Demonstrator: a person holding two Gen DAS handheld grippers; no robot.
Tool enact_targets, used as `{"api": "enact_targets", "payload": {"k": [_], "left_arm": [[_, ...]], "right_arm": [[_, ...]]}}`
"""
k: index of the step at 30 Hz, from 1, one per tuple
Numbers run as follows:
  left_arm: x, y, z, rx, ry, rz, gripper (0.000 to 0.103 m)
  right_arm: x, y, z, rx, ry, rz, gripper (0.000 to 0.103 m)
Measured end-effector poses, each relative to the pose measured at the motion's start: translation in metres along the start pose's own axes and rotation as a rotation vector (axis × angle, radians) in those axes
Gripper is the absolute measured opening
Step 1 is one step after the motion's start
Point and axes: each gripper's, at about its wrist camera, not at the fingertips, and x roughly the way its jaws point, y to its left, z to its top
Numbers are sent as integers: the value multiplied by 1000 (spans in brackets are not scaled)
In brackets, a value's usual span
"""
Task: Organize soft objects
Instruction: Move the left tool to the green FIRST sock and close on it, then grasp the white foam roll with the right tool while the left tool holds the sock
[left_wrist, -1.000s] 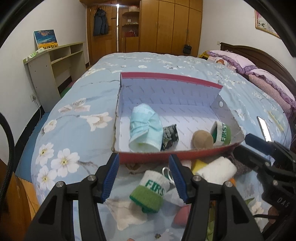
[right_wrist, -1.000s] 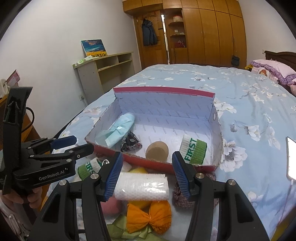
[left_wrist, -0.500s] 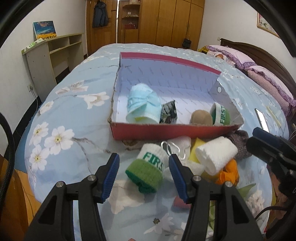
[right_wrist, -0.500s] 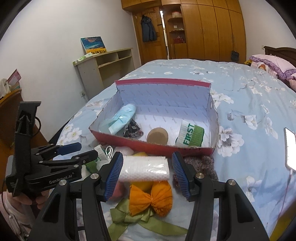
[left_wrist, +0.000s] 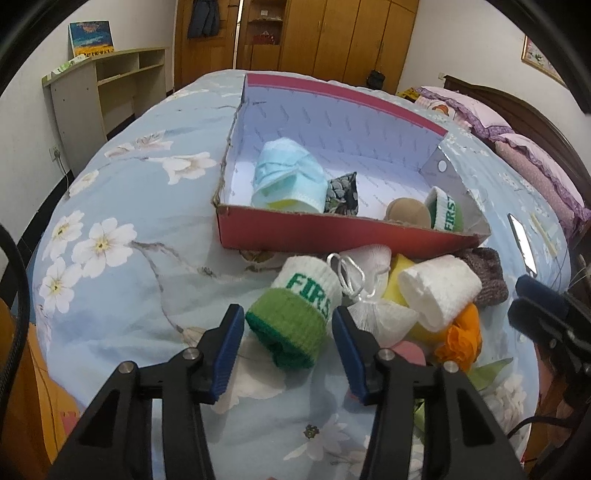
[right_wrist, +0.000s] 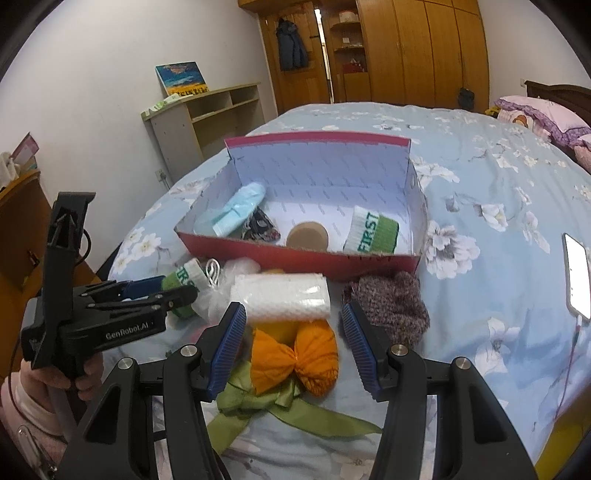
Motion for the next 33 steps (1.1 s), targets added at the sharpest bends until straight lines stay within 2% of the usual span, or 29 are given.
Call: {"api": "enact_targets", "payload": {"k": [6,11,14,22,33], "left_arm": [[4,1,-1,-1,-2,-18,45],[1,1,-3,1,-13,-38,33],[-2,2,-3,-5,-20,-47,30],[-24,12,-4,-23,-66,-31,30],[-20,35,-18,-60,-50,31,30]], "right_arm": [[9,-5,-8,22,36,-4,56],[14,-5,-11,35,49,-1,56],[16,-5,-12,36,54,1,56],[18,-3,-13,36,57,3,56],[39,9,-7,63,101,63,56]]}}
